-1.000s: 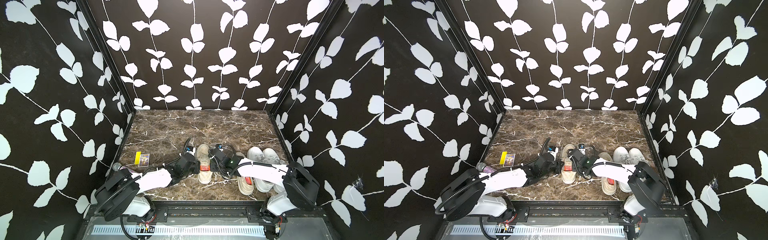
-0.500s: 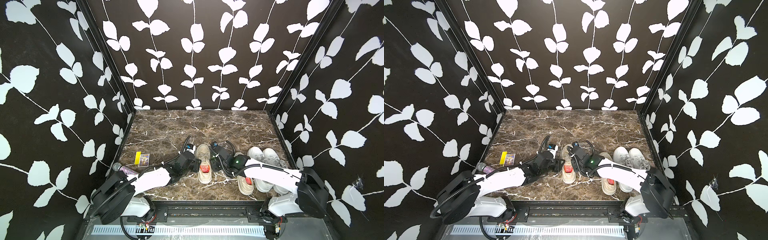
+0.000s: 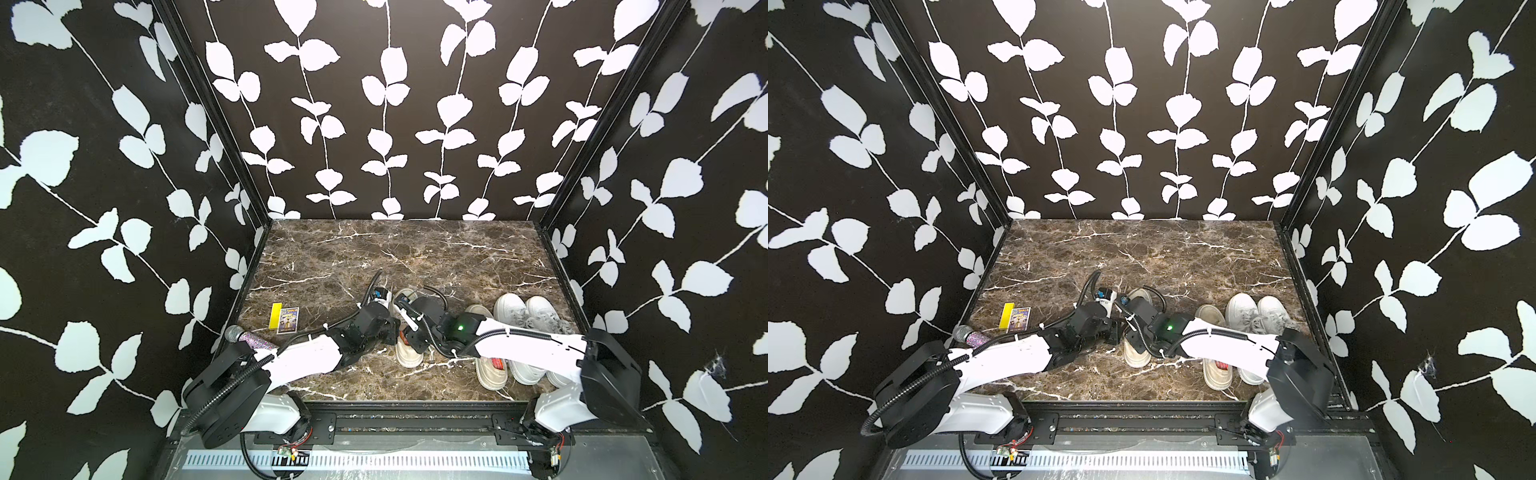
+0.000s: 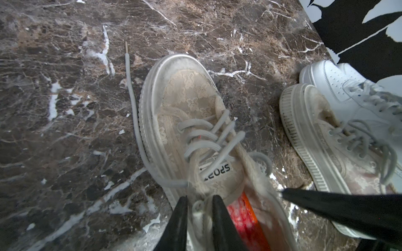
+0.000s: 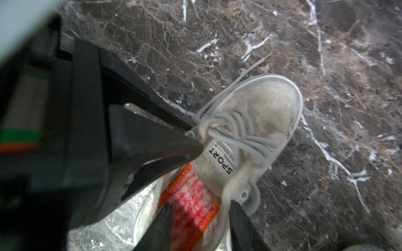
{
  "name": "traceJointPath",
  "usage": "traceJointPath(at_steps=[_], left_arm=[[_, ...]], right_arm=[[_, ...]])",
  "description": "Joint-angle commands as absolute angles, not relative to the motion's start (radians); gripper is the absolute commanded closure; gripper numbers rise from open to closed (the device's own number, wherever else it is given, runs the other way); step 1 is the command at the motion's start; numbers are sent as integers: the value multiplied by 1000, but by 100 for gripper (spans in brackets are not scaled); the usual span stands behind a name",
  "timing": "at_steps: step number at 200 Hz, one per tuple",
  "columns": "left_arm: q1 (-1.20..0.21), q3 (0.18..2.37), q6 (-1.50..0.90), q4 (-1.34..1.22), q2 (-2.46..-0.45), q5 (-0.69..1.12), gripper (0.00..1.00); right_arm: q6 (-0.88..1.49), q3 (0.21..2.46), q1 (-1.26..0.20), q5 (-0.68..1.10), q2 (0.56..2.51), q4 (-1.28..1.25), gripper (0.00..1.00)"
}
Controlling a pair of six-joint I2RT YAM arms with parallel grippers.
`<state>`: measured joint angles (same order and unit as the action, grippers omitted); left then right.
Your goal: Remove the insole from the shoe
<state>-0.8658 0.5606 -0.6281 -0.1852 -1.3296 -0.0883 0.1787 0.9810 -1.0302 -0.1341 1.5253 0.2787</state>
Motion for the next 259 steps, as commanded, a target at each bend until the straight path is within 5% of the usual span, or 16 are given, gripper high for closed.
traceJointPath(at_steps=[1,62,141,221,259], left_arm=[[-851,548,-634,-196,-1324,-108,80],[-850,540,-634,-214,-1324,-97,89],[-849,534,-629,-223,-1319,-88,100],[-848,544,-617,-197,-1324,-96,100],[-848,565,-593,-165,-1328,-91,100]], right_arm=[[141,1003,-1036,-101,1559,244,58],[164,1023,-1034,-204,1658,243,67],[209,1042,-1019,-361,1736,262,65],[279,1013,-1008,-337,1648,164,97],[314,1014,-1001,-320,1610,161,100]])
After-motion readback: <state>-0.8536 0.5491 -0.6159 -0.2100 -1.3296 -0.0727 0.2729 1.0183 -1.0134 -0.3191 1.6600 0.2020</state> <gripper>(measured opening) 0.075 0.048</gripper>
